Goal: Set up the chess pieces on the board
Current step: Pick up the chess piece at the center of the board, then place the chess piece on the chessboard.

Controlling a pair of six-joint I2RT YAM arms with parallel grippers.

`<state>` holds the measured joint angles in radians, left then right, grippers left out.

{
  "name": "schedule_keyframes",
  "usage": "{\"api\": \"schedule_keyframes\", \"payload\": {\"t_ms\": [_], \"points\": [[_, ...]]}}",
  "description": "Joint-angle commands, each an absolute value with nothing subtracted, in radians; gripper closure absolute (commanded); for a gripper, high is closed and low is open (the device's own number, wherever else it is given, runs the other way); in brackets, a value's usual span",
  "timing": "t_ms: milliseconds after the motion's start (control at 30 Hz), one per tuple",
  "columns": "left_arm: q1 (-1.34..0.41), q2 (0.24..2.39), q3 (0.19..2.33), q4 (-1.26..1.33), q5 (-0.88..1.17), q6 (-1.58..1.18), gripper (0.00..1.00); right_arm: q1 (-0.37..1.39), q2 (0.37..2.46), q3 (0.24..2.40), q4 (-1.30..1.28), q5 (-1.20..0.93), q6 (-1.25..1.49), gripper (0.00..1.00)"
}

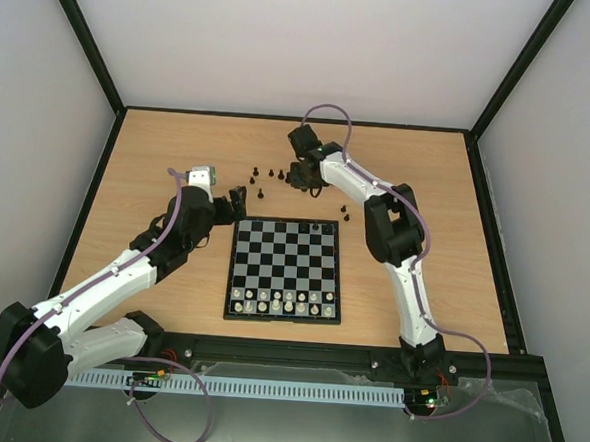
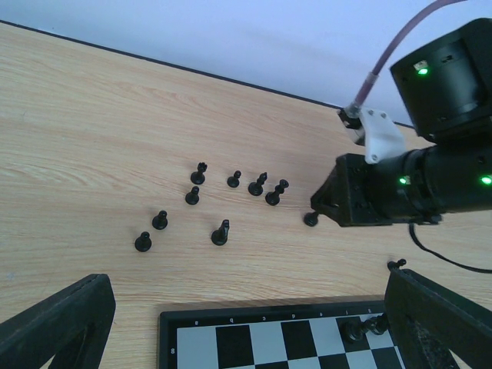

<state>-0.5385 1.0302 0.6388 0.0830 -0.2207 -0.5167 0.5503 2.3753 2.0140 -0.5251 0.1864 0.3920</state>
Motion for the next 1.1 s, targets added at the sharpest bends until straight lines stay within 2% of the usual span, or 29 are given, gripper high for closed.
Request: {"api": "schedule_keyframes", "payload": {"t_ms": [0,500,1067], "points": [[-0.537,1.036,0.650,0.077,-0.224,-0.522,0.01,0.559,2.222,1.908,-0.533,0.231,0.370,0.90],[-0.538,1.044,0.652,0.077,-0.226,-0.519,0.01,0.687,1.872,1.509,-0.469,0.238,0.389,0.89],[-0.538,1.049,0.652,0.076,-0.230,-0.518,0.01,0.765,1.913,1.457,-0.465,0.228,0.394,0.89]]}}
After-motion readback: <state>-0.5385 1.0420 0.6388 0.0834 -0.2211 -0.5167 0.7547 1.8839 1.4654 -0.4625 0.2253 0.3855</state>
